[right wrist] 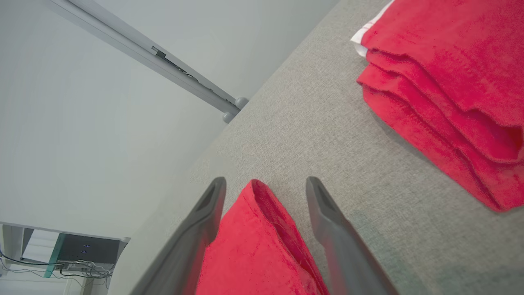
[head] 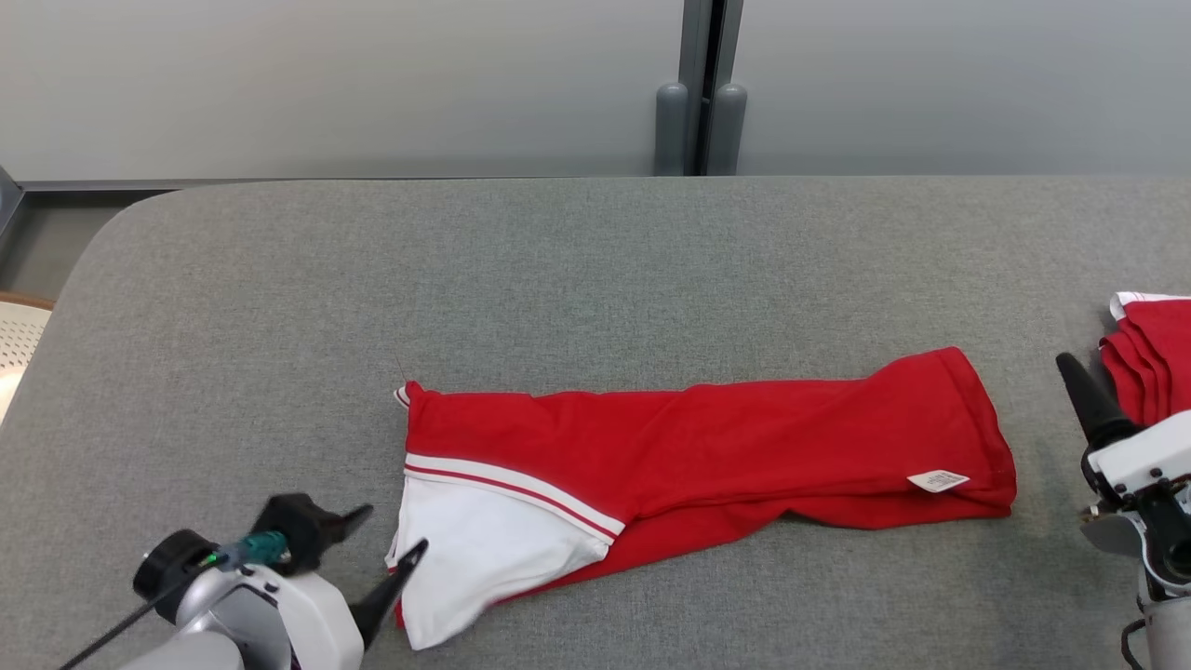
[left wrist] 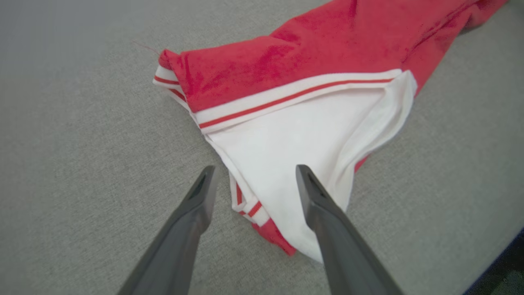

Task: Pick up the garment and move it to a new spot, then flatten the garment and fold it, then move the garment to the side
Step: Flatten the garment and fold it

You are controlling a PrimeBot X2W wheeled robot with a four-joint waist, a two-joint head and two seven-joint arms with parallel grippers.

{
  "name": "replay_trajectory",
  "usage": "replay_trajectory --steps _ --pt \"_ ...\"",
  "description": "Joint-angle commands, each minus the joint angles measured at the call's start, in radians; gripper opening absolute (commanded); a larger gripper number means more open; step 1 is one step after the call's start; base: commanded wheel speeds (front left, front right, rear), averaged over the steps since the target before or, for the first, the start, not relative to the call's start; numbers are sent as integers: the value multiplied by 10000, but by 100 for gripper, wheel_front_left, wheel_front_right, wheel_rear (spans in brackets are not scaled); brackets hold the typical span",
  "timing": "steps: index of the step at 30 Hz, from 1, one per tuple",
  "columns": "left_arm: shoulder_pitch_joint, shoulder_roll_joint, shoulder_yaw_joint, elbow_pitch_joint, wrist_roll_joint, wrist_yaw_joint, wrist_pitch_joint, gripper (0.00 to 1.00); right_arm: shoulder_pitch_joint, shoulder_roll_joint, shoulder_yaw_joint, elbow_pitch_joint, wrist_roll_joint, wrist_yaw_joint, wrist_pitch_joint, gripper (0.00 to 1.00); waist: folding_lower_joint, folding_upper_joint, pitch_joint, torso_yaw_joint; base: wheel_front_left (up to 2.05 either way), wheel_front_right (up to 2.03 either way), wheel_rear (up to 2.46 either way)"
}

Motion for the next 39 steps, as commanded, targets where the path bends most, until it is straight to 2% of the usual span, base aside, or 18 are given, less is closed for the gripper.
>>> replay_trajectory --steps 1,7,9,11,12,15,18,21,24,26,31,35,39 --pt "-151 13 357 99 -159 238 -340 100 -50 26 108 -461 -161 5 -384 100 0 -1 -64 9 0 0 0" --pt "-165 -457 2202 350 -821 1178 -2124 100 502 169 1041 -2517 -377 5 -1995 100 0 -1 -260 34 0 0 0" --pt "116 -988 3815 160 -992 1456 -2325 100 950 -39 1845 -3464 -725 5 -3037 100 0 -1 -356 39 0 0 0" --pt "566 -1516 5260 -282 -411 1446 -2325 100 1222 -215 2420 -3965 -1040 3 -3814 100 0 -1 -400 34 0 0 0" --pt "566 -1516 5260 -282 -411 1446 -2325 100 1222 -215 2420 -3965 -1040 3 -3814 100 0 -1 -400 34 0 0 0" --pt "1573 -2468 7268 -810 944 1407 -2316 100 1557 -444 3027 -4330 -1568 3 -4934 100 0 -1 -465 18 0 0 0" --pt "2629 -3752 8948 -1216 2011 973 -2322 100 1869 -613 3596 -4348 -2238 3 -5811 100 0 -1 -553 -8 0 0 0" --pt "3509 -4873 10194 -1232 2875 187 -2323 100 2087 -593 4009 -4130 -2897 3 -6236 100 0 -1 -604 -51 0 0 0" --pt "4117 -5804 11265 -992 3689 -539 -2326 100 2304 -415 4089 -3814 -3377 3 -6417 100 0 -1 -634 -59 0 0 0" --pt "4397 -6193 11793 -779 4215 -960 -2325 100 2446 -219 4097 -3614 -3550 3 -6460 100 0 -1 -632 -51 0 0 0" --pt "4623 -6644 12460 -330 4964 -1758 -2325 100 2539 84 4041 -3180 -3846 3 -6534 100 0 -1 -500 0 0 0 0" --pt "4386 -6731 12628 -124 5202 -2020 -2326 100 2400 335 3643 -2592 -3736 3 -6530 100 0 -1 -351 76 0 0 0" --pt "4214 -6731 12471 30 5065 -2131 -2326 100 2085 812 2771 -1024 -2965 5 -6452 100 0 -1 -268 167 0 0 0"
